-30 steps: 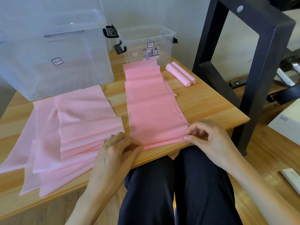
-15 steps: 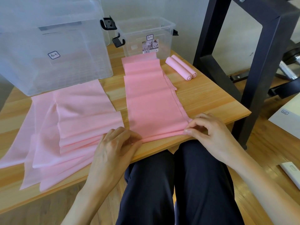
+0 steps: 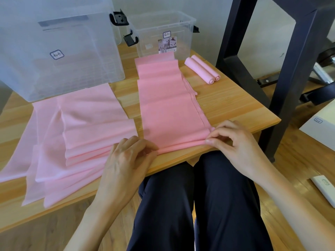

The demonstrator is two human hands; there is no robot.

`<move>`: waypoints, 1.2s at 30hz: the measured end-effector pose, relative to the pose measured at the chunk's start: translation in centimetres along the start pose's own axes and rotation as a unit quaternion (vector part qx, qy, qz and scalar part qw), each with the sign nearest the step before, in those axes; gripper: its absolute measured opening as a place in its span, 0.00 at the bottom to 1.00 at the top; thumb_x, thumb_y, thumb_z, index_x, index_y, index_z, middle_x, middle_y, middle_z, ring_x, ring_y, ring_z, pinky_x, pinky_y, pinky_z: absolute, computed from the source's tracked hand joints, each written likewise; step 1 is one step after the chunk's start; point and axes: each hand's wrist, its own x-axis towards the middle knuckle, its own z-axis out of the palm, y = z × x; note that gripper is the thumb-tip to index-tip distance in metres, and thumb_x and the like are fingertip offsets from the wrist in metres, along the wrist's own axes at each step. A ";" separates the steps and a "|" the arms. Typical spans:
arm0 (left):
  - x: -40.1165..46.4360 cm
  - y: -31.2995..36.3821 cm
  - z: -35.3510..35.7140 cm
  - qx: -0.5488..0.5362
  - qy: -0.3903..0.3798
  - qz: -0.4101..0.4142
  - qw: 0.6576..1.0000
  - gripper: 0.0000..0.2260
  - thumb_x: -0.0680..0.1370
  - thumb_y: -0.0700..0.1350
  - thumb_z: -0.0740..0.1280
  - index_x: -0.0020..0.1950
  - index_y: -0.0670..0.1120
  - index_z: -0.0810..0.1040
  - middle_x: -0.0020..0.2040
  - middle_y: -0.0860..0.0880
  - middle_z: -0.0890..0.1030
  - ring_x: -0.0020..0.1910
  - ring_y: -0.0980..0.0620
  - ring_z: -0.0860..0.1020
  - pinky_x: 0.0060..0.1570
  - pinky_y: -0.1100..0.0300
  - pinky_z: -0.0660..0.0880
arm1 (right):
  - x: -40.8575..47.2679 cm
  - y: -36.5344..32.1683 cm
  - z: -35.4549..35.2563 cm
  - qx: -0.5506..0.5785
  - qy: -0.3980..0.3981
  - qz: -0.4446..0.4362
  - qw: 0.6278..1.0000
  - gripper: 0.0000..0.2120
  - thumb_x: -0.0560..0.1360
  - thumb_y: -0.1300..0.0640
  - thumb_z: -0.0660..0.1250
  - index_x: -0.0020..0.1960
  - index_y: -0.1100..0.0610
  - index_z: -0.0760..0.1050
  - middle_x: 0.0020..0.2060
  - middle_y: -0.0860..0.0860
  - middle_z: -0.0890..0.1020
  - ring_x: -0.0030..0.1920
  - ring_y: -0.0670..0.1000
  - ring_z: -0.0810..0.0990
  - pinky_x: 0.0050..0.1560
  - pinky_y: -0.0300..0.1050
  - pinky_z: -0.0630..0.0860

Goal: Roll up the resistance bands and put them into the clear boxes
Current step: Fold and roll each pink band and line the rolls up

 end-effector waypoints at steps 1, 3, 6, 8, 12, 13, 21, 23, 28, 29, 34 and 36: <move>-0.1 0.1 0.0 0.002 -0.001 0.000 1.000 0.03 0.78 0.48 0.70 0.46 0.56 0.81 0.43 0.62 0.76 0.48 0.59 0.72 0.50 0.64 0.68 | 0.0 0.0 0.0 -0.003 -0.003 0.003 1.000 0.15 0.69 0.38 0.65 0.42 0.48 0.81 0.43 0.43 0.78 0.50 0.48 0.74 0.54 0.49 0.71; -0.2 0.1 0.0 -0.004 0.006 -0.008 1.000 0.03 0.77 0.47 0.70 0.46 0.55 0.82 0.44 0.62 0.75 0.49 0.60 0.71 0.49 0.65 0.68 | -0.2 0.0 0.1 -0.002 0.011 0.000 1.000 0.08 0.69 0.45 0.70 0.42 0.49 0.80 0.41 0.42 0.77 0.46 0.44 0.73 0.50 0.43 0.69; -0.1 0.2 0.2 -0.034 0.022 -0.019 0.999 0.03 0.77 0.45 0.71 0.48 0.53 0.83 0.45 0.60 0.76 0.49 0.57 0.74 0.50 0.56 0.74 | -0.5 0.1 0.4 0.005 0.036 -0.003 0.999 0.05 0.70 0.49 0.72 0.41 0.50 0.81 0.39 0.40 0.77 0.45 0.43 0.72 0.50 0.41 0.68; 0.0 0.2 0.3 -0.028 0.024 -0.005 0.999 0.04 0.77 0.43 0.71 0.48 0.52 0.83 0.45 0.58 0.77 0.48 0.53 0.75 0.49 0.49 0.76 | -0.6 0.1 0.4 0.013 0.038 -0.002 0.999 0.04 0.69 0.51 0.74 0.41 0.50 0.83 0.40 0.41 0.77 0.46 0.42 0.72 0.50 0.34 0.69; 0.1 0.1 0.1 -0.007 0.022 0.011 1.000 0.03 0.78 0.47 0.69 0.48 0.53 0.82 0.44 0.58 0.76 0.47 0.53 0.74 0.50 0.50 0.74 | -0.2 -0.1 0.3 0.016 0.025 0.000 1.000 0.01 0.71 0.54 0.74 0.42 0.49 0.83 0.42 0.42 0.77 0.48 0.43 0.73 0.51 0.33 0.68; 0.1 0.2 0.1 -0.006 0.021 0.008 1.000 0.03 0.78 0.49 0.69 0.48 0.54 0.82 0.44 0.59 0.76 0.46 0.55 0.73 0.51 0.51 0.74 | -0.1 -0.1 0.3 0.012 0.017 0.003 1.000 0.01 0.72 0.53 0.72 0.43 0.49 0.83 0.42 0.43 0.77 0.48 0.45 0.73 0.53 0.39 0.69; -0.4 0.2 0.2 -0.008 0.020 -0.003 1.000 0.04 0.78 0.46 0.68 0.48 0.52 0.83 0.45 0.58 0.75 0.47 0.56 0.71 0.50 0.59 0.71 | -0.3 -0.4 -0.1 -0.014 -0.009 0.005 1.000 0.03 0.74 0.54 0.71 0.43 0.52 0.80 0.41 0.42 0.77 0.45 0.41 0.71 0.49 0.32 0.66; -0.5 0.3 0.3 -0.019 0.029 -0.009 0.999 0.04 0.78 0.45 0.69 0.49 0.51 0.84 0.45 0.57 0.76 0.47 0.54 0.73 0.50 0.53 0.74 | -0.6 -0.2 0.2 -0.013 0.012 0.001 1.000 0.03 0.74 0.54 0.72 0.42 0.52 0.80 0.40 0.43 0.77 0.45 0.42 0.71 0.48 0.32 0.66; -0.7 0.2 0.3 -0.024 0.032 -0.006 0.999 0.02 0.77 0.45 0.71 0.45 0.52 0.81 0.43 0.58 0.77 0.46 0.52 0.74 0.50 0.48 0.73 | -1.0 0.1 0.5 0.002 0.014 0.006 1.000 0.05 0.70 0.51 0.75 0.43 0.51 0.83 0.42 0.43 0.77 0.47 0.45 0.72 0.52 0.36 0.68; -0.7 0.2 0.3 -0.028 0.032 -0.008 0.999 0.02 0.76 0.47 0.72 0.45 0.53 0.81 0.44 0.60 0.76 0.46 0.54 0.73 0.50 0.51 0.73 | -0.8 0.1 0.5 0.004 0.011 0.005 1.000 0.04 0.71 0.52 0.74 0.43 0.52 0.83 0.42 0.44 0.77 0.48 0.47 0.72 0.53 0.38 0.69; -0.6 0.3 0.2 -0.032 0.017 -0.011 0.999 0.02 0.77 0.51 0.70 0.45 0.55 0.81 0.43 0.61 0.75 0.46 0.58 0.72 0.50 0.54 0.72 | -0.4 0.3 0.1 -0.022 -0.025 -0.001 0.999 0.07 0.74 0.50 0.69 0.44 0.54 0.81 0.43 0.44 0.76 0.52 0.50 0.72 0.56 0.45 0.69; -0.7 0.3 0.2 -0.039 0.021 -0.018 0.999 0.01 0.77 0.49 0.70 0.45 0.55 0.80 0.42 0.61 0.76 0.46 0.57 0.73 0.51 0.53 0.73 | -0.5 0.2 0.2 -0.010 -0.016 0.001 1.000 0.05 0.73 0.51 0.70 0.44 0.52 0.80 0.42 0.43 0.76 0.49 0.49 0.72 0.53 0.41 0.68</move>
